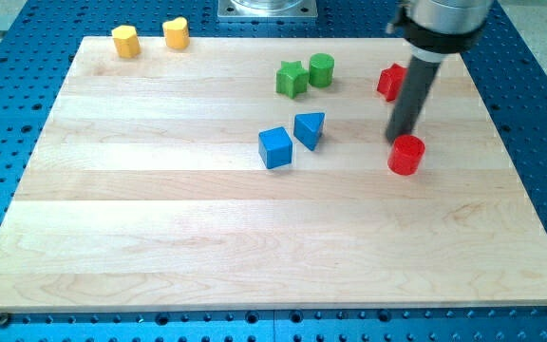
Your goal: Push the red circle slightly to the down
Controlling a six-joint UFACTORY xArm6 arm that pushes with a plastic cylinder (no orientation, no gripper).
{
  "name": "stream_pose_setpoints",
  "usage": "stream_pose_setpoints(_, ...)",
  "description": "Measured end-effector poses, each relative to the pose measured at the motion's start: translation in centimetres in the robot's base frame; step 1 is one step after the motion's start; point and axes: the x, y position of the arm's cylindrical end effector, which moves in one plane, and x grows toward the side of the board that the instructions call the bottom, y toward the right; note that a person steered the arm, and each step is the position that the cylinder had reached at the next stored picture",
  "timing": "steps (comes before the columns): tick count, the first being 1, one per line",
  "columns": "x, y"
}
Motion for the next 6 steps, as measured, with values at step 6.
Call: stream_pose_setpoints(6,13.3,5.6)
